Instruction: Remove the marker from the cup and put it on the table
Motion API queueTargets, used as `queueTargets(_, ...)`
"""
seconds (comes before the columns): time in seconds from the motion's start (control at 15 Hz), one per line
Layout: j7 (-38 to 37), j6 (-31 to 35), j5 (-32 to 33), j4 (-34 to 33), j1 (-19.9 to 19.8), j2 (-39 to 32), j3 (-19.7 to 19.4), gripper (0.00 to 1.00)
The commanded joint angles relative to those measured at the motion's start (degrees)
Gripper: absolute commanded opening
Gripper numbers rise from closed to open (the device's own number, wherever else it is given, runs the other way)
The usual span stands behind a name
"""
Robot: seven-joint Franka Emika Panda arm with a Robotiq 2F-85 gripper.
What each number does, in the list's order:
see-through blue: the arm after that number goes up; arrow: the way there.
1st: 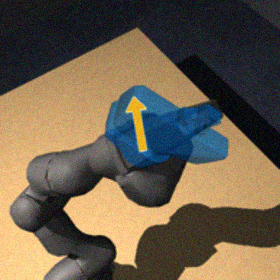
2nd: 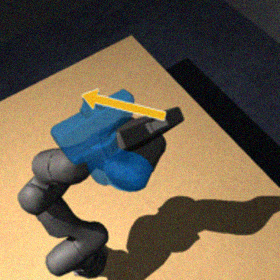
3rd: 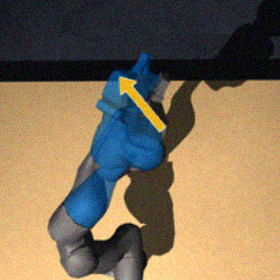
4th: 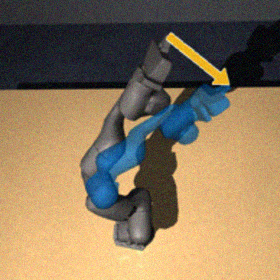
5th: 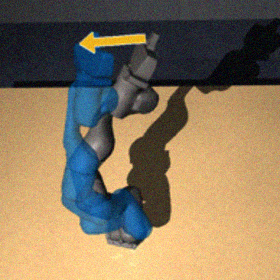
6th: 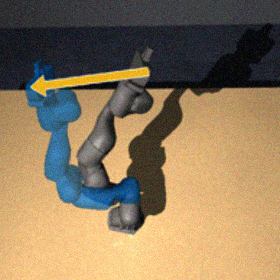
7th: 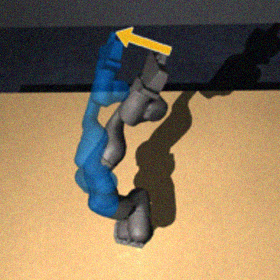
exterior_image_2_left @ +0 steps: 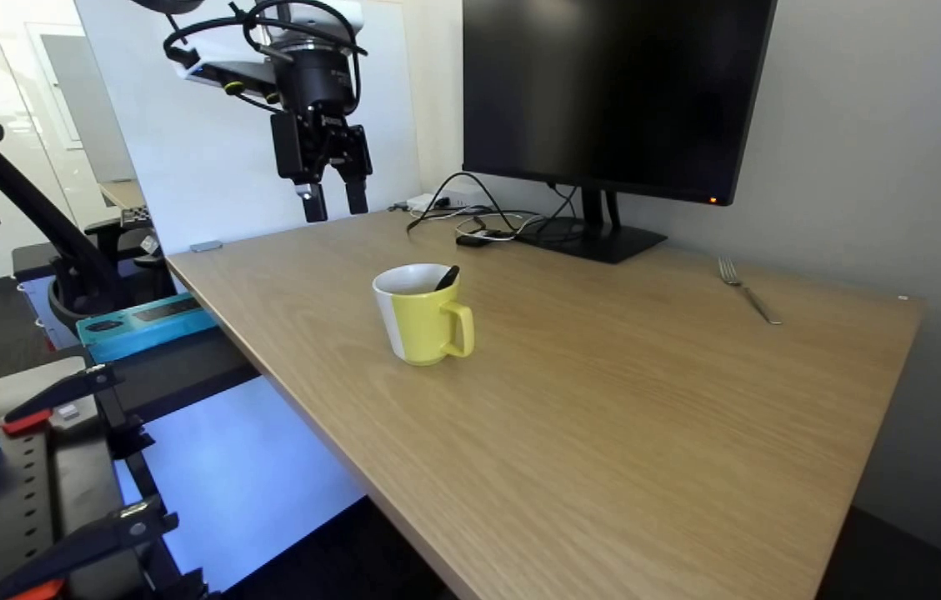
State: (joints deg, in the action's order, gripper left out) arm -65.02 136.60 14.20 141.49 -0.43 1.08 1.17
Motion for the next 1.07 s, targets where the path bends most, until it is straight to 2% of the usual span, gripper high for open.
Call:
queueTargets(0.0, -1.67, 2.49, 2.49, -2.23, -0.60, -3.14, -1.18, 1.00)
queueTargets(0.4, -2.32, 5.38, 3.15, -5.29, 0.21, -8.08, -3.48, 1.00)
queueTargets(1.0, -1.01, 4.41, 1.76, -5.13, 0.70, -7.85, -3.80, 1.00)
